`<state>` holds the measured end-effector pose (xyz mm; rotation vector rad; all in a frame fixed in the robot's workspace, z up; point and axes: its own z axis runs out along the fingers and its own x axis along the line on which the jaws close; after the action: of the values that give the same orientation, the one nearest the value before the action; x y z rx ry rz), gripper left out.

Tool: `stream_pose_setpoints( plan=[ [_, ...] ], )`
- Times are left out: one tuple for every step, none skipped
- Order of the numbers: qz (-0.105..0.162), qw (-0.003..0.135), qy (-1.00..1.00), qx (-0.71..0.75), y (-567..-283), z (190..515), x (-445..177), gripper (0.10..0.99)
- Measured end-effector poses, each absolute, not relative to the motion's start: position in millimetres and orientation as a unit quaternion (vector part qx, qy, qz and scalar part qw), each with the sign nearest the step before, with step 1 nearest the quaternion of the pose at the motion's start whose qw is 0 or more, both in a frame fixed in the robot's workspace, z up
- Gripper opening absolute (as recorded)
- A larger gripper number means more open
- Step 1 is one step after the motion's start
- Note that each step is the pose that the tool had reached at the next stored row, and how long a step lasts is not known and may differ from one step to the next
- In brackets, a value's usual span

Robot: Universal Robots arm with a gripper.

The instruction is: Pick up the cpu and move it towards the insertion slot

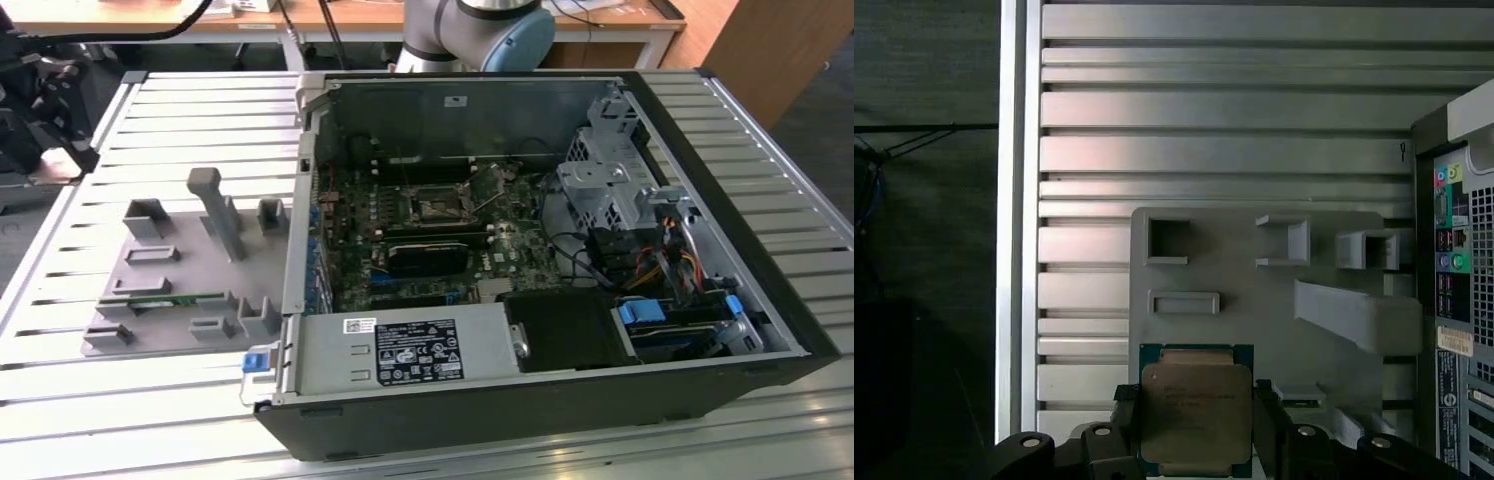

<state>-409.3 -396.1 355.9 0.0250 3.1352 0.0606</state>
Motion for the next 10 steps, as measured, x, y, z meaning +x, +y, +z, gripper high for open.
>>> stream_pose_setpoints(
  plan=[
    [0.019,0.003,1.000,0.008,-396.1,358.1,-409.3,0.537],
    [0.019,0.003,1.000,0.008,-396.1,360.2,-409.3,0.537],
    [0.019,0.003,1.000,0.008,-396.1,362.3,-409.3,0.537],
    [0.019,0.003,1.000,0.008,-396.1,364.6,-409.3,0.537],
    [0.019,0.003,1.000,0.008,-396.1,366.9,-409.4,0.537],
    [0.019,0.003,1.000,0.008,-396.1,369.2,-409.3,0.537],
    [0.019,0.003,1.000,0.008,-396.1,371.5,-409.3,0.537],
    [0.019,0.003,1.000,0.008,-396.1,373.7,-409.4,0.537],
    [0.019,0.003,1.000,0.008,-396.1,376.0,-409.3,0.537],
    [0.019,0.003,1.000,0.008,-396.1,378.3,-409.3,0.537]
  ],
)
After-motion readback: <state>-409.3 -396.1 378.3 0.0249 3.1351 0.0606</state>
